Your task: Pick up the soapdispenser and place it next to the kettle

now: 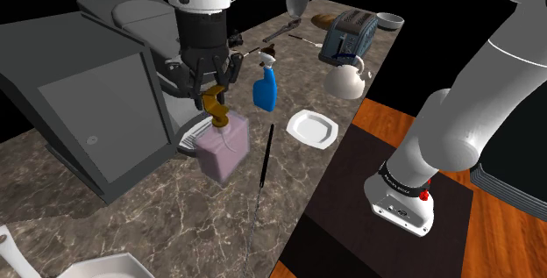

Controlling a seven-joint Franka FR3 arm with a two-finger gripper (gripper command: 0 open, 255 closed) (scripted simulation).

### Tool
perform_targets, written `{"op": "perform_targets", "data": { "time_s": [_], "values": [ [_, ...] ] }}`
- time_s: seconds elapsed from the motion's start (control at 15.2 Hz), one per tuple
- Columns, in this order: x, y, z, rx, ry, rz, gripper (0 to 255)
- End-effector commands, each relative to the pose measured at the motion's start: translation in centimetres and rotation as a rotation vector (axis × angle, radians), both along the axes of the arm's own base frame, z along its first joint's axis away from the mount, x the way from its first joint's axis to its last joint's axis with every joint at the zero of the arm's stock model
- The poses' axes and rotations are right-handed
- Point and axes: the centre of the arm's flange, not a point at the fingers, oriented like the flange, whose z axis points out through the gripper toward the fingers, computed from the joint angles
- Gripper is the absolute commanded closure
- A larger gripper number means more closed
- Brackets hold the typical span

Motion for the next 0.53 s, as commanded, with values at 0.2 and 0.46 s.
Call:
{"op": "perform_targets", "data": {
  "time_s": [0.2,0.46],
  "values": [
    [0.0,-0.2,2.7,0.0,0.0,0.0,255],
    [0.0,-0.2,4.8,0.0,0.0,0.0,255]
  ]
}}
